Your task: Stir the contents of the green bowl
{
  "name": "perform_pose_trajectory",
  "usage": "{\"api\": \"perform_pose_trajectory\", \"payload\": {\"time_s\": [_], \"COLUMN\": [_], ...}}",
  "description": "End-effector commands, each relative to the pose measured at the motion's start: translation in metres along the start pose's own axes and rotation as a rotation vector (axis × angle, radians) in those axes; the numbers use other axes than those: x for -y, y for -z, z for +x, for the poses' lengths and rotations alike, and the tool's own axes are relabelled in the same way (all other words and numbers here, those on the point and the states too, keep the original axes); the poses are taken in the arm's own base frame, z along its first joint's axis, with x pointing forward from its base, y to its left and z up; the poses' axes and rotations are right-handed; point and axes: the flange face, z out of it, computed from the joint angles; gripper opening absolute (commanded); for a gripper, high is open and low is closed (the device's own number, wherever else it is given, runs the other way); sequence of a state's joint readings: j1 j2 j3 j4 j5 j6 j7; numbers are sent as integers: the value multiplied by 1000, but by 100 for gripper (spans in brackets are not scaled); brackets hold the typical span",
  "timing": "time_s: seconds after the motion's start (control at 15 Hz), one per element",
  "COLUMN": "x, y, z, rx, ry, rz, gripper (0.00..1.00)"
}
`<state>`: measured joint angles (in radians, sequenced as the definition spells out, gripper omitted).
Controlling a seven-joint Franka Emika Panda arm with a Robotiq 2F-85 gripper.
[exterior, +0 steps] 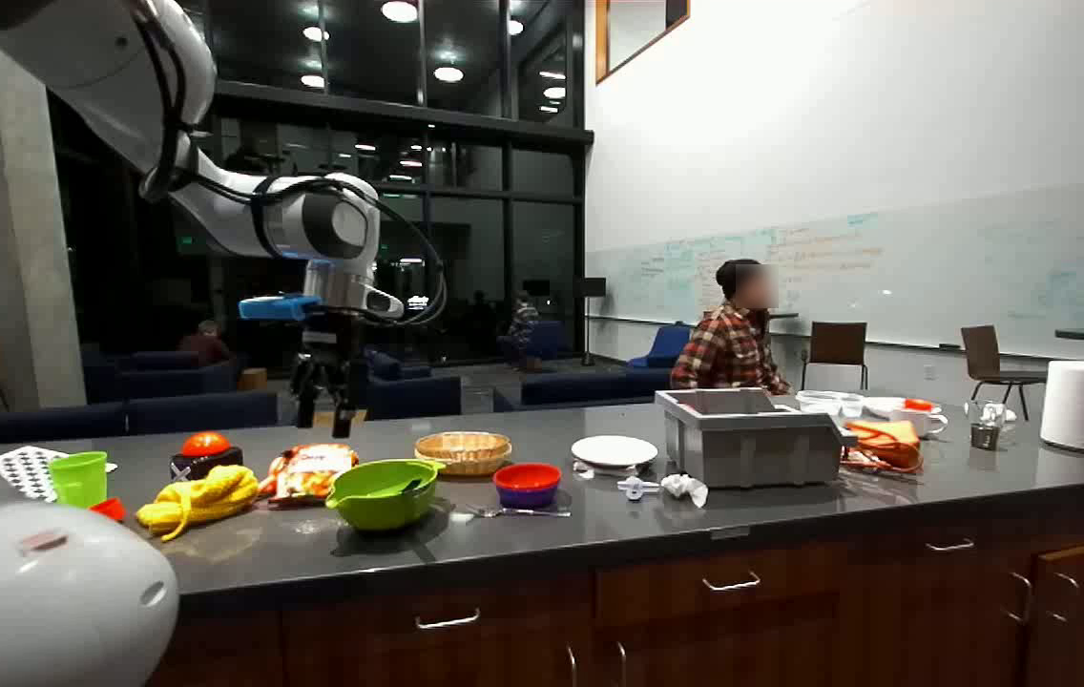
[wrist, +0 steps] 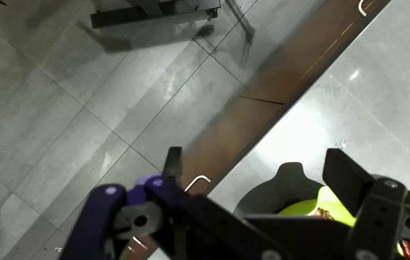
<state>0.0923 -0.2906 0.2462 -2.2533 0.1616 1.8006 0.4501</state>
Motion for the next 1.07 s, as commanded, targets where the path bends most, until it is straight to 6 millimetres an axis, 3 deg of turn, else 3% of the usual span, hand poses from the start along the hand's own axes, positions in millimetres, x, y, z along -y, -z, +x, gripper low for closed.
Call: {"api": "perform_pose_trajectory", "payload": {"time_s": [0.0, 0.53, 1.0], "x": [0, 0, -8], "y": [0, 1, -15], "z": [0, 0, 45], "rx": [0, 0, -172], "ry": [0, 0, 14], "rz": [0, 0, 252], "gripper": [100, 100, 100]}}
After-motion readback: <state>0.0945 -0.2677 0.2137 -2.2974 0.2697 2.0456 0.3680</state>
